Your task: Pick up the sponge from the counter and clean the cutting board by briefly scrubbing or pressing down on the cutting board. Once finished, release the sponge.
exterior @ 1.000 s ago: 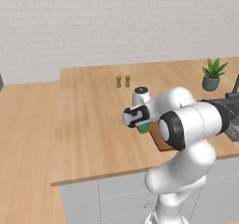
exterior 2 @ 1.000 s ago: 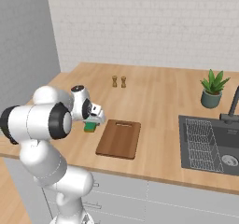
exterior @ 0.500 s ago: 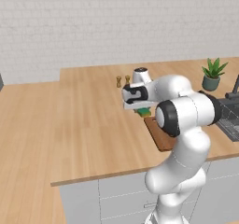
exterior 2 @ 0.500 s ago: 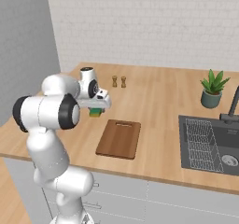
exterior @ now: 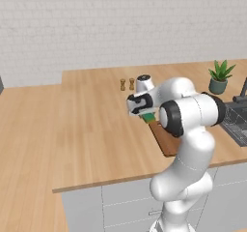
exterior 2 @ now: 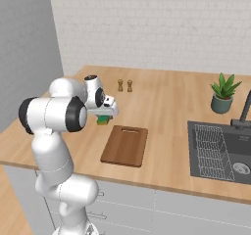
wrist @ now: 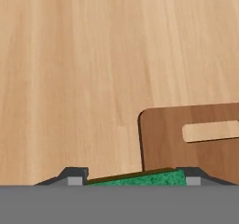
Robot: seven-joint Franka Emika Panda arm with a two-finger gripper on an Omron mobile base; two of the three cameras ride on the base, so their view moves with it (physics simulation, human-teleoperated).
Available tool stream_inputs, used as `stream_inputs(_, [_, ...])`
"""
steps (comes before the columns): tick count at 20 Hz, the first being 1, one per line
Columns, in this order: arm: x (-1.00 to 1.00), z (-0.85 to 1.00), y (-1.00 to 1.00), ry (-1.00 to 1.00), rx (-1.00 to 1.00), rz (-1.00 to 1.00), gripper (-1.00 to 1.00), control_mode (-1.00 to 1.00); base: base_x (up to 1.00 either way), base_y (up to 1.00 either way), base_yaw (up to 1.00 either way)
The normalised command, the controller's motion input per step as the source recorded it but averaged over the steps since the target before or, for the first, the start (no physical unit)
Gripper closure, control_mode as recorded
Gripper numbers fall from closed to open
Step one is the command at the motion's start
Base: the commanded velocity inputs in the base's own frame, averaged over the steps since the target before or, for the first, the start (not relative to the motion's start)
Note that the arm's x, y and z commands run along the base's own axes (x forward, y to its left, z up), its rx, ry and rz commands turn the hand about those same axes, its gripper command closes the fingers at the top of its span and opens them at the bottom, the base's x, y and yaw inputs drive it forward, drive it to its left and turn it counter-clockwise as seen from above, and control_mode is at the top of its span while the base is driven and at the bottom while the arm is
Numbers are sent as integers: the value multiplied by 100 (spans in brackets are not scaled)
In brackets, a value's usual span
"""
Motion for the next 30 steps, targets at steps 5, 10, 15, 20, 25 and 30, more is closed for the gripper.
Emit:
stream_inputs(5, [-24, 3, -42, -18, 0, -6, 100, -100, 0, 0, 0])
stream_inputs(10, [-12, 0, -35, -8, 0, -5, 100, -100, 0, 0, 0])
stream_inputs(15, [5, 0, -24, 0, 0, 0, 100, -100, 0, 0, 0])
stream_inputs(20, [3, -3, -14, 0, 2, -1, 100, -100, 0, 0, 0])
stream_inputs(25, [0, -15, -4, 0, 5, -3, 100, -100, 0, 0, 0])
stream_inputs(30, [0, -8, 0, 0, 5, -6, 100, -100, 0, 0, 0])
